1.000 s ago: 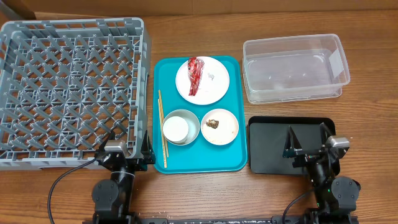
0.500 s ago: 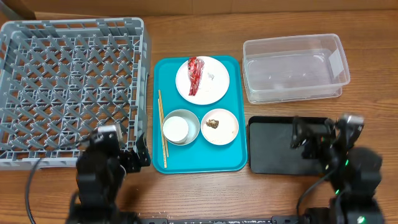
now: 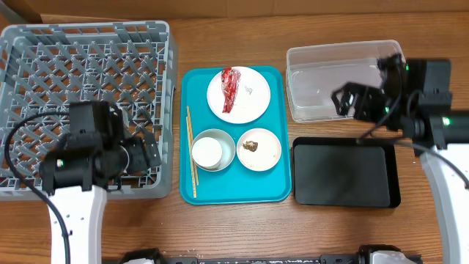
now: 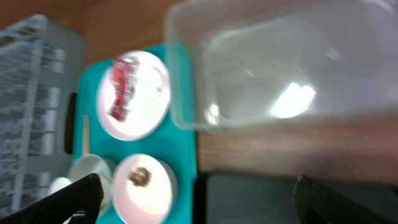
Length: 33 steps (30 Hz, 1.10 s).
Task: Sort waste into correct bins and load items into the dishwasher
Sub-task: 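Grasp the white tissue with the right gripper, drop it in the clear bin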
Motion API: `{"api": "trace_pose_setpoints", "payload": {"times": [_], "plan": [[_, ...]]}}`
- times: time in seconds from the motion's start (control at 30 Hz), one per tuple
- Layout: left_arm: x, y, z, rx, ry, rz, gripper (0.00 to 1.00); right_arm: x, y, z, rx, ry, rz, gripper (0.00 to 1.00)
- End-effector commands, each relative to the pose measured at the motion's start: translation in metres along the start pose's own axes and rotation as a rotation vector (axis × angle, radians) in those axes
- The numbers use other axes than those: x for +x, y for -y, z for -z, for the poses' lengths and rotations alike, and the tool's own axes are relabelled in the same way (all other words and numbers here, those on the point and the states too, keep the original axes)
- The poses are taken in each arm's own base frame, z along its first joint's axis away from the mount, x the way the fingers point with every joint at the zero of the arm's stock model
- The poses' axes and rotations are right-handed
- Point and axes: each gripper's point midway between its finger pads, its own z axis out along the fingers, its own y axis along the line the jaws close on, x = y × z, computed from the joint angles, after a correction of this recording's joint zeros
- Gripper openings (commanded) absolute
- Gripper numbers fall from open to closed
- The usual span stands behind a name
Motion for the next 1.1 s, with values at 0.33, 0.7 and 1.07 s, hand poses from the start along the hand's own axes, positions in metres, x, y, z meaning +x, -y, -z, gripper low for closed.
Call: {"api": "trace_pose_setpoints", "payload": {"times": [0.33,0.7,1.07], "plan": [[-0.01,0.006,0.001,0.039,-0.002,0.028,1.0,-0.019,-0.126,-0.039,-0.085,0.138,0.393,1.0],[-0.012,0.006,0.001,0.04,0.007,0.027,1.0,-0.009,-0.16,-0.171,-0.084,0.143,0.499,1.0],[-0.012,0.006,0.001,0.04,0.007,0.027,1.0,0.031,-0.129,-0.27,-0.029,0.046,0.479,0.93]]}}
